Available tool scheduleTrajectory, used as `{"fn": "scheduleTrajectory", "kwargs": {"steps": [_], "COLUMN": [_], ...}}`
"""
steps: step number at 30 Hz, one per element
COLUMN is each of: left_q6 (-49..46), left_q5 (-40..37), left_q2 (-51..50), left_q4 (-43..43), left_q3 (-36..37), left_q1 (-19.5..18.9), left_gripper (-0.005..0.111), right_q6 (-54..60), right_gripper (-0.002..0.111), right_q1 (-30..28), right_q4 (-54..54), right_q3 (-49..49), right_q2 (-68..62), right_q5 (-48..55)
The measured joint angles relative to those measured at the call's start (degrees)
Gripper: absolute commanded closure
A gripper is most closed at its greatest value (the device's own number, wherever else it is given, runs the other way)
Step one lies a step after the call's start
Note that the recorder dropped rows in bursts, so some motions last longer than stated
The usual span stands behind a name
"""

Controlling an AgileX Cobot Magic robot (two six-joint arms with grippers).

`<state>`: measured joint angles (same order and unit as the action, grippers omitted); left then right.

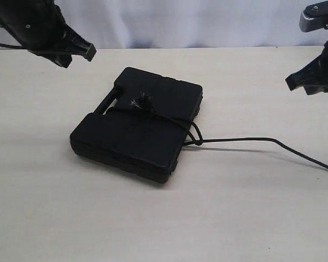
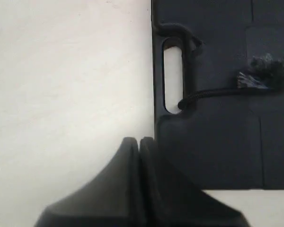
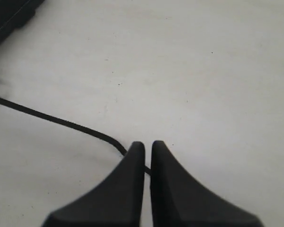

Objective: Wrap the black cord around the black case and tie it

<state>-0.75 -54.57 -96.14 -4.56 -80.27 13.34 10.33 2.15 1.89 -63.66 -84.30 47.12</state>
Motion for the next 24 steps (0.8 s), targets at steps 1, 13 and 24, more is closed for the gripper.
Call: {"fn": "scheduleTrajectory", "kwargs": {"steps": [1,13,24], "left_q6": [1.38,6.05,5.03], "left_q5": [0.76,43.74,67.39], "left_q2": [2.80,49.09,66.43], "left_q4": [-1.19,-4.87,-9.75], "left_q3": [2.41,42.18,60.15], "left_q1": [0.90,12.98,13.96], "left_gripper": [0.107,0.107,0.107], "right_q6": [-0.49,-0.29,-5.47], "right_gripper": [0.104,0.104,0.104], "right_q1": [0.00,0.00,0.00], "right_q4": [-0.26,-1.33,-1.33], "right_q3": [0.00,22.36,43.72], "right_q2": [0.94,32.66,55.80], "right_q5": [0.62,-28.14,-61.25]}}
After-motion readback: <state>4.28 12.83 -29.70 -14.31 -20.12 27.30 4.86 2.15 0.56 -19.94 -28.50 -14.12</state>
